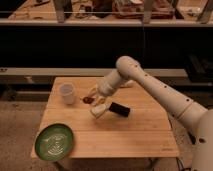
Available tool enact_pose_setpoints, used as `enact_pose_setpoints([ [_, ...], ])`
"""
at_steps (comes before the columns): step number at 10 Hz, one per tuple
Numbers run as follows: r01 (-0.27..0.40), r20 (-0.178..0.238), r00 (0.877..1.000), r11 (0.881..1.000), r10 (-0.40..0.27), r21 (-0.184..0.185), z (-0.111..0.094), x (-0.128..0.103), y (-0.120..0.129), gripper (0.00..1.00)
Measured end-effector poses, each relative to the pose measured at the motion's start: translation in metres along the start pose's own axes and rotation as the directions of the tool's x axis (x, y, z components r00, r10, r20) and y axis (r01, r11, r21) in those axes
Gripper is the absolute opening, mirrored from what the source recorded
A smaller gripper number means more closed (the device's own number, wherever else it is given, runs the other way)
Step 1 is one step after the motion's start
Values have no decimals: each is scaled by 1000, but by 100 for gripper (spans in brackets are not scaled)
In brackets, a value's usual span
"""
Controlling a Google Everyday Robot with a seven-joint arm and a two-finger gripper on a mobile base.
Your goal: Place the pepper in the ceramic bowl
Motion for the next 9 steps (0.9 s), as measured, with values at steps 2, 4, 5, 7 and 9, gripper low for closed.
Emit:
enact_pose_setpoints([
  [2,92,78,993,993,-86,-78,36,-52,10,33],
  [4,127,90,989,982,-116,-137,61,-59,17,33],
  [5,145,75,988,977,-134,-158,71,-57,20,33],
  [7,173,12,985,965,-174,-199,89,-44,23,33],
  [9,182,-36,980,958,-195,-222,98,-36,25,33],
])
